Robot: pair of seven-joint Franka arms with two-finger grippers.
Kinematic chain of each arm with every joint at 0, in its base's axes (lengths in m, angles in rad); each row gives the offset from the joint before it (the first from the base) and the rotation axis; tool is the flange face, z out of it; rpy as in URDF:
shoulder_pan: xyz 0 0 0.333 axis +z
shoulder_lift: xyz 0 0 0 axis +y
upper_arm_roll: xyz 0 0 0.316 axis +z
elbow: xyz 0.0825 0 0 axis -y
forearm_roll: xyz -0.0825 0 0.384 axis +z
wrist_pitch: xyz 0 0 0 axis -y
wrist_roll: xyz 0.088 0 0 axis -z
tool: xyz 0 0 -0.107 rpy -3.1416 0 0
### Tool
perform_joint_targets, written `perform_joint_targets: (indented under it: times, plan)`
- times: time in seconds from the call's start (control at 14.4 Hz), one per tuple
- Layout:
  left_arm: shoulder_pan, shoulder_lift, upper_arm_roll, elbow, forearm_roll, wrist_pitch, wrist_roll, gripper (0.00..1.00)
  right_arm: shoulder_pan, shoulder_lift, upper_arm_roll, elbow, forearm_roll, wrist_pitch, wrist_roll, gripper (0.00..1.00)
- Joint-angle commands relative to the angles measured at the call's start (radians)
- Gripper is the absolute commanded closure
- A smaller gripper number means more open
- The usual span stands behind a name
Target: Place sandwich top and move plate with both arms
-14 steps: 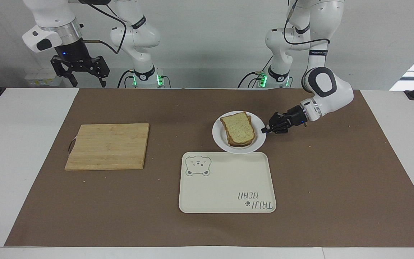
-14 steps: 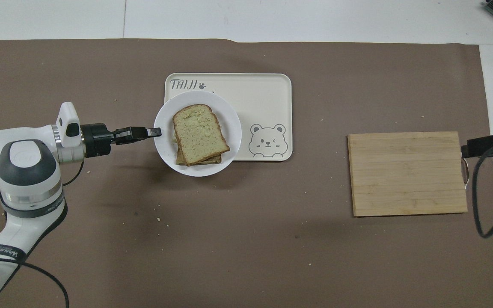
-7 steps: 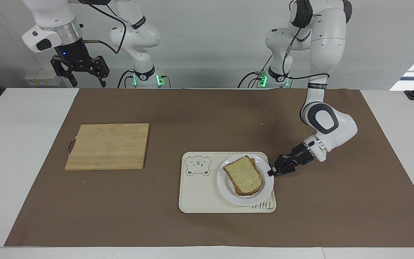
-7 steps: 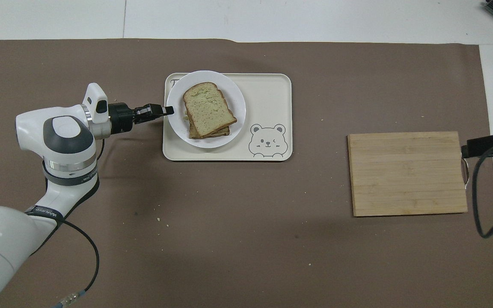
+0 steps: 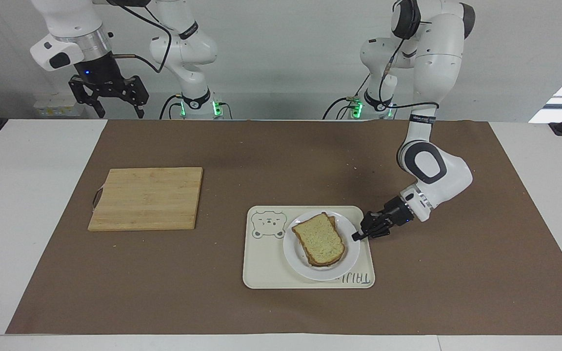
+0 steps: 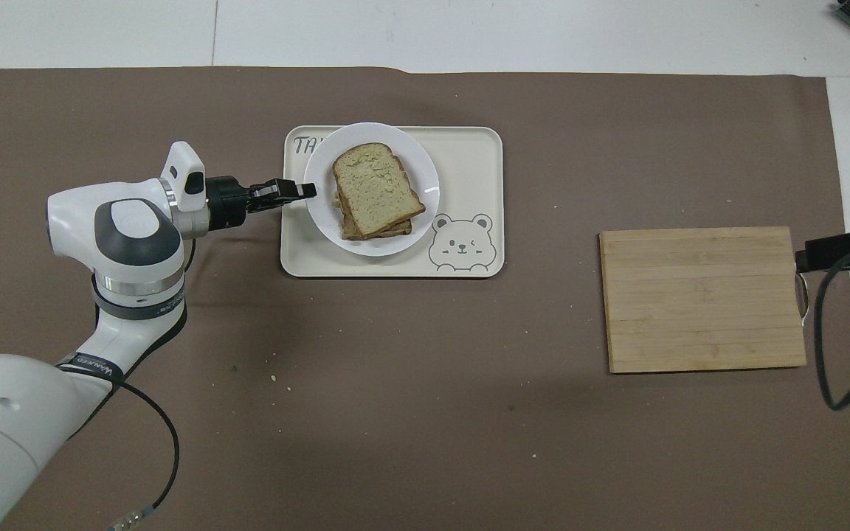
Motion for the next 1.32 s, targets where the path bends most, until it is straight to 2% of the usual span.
perform_joint_targets:
  times: [0.0,0.07,0.14,0.21,0.35,0.42,0.48,0.9,1.04,1.25]
  plan:
    - [-0.018,-0.010,0.006,-0.007,0.003,-0.008,-0.026,0.57,-0.016,-0.018,0.008,-0.020,-0.011,-0.001,-0.029,0.00]
    - [-0.017,-0.012,0.006,-0.007,0.003,-0.008,-0.031,0.54,-0.016,-0.018,0.008,-0.020,-0.013,-0.001,-0.029,0.00]
    - [-0.020,-0.022,0.009,-0.010,0.006,-0.007,-0.043,0.37,-0.016,-0.018,0.008,-0.020,-0.013,-0.001,-0.029,0.00]
    - [-0.021,-0.033,0.012,-0.019,0.012,-0.004,-0.058,0.25,-0.016,-0.018,0.008,-0.020,-0.011,-0.001,-0.029,0.00]
    - [-0.014,-0.074,0.018,-0.038,0.065,-0.002,-0.065,0.17,-0.016,-0.018,0.008,-0.020,-0.011,-0.001,-0.029,0.00]
    - [-0.009,-0.088,0.020,-0.043,0.108,0.001,-0.065,0.06,-0.014,-0.018,0.008,-0.020,-0.011,-0.001,-0.029,0.00]
    - [-0.006,-0.099,0.033,-0.041,0.171,0.001,-0.065,0.00,-0.015,-0.018,0.008,-0.020,-0.011,-0.001,-0.029,0.00]
    - [-0.001,-0.212,0.092,-0.030,0.668,-0.045,-0.227,0.00,-0.014,-0.020,0.008,-0.022,-0.002,-0.004,-0.020,0.00]
    - [-0.001,-0.254,0.115,-0.003,0.862,-0.134,-0.284,0.00,-0.014,-0.020,0.008,-0.022,0.000,-0.004,-0.018,0.00]
    - [0.011,-0.301,0.156,0.132,1.073,-0.375,-0.322,0.00,-0.014,-0.020,0.008,-0.020,0.001,-0.009,-0.023,0.00]
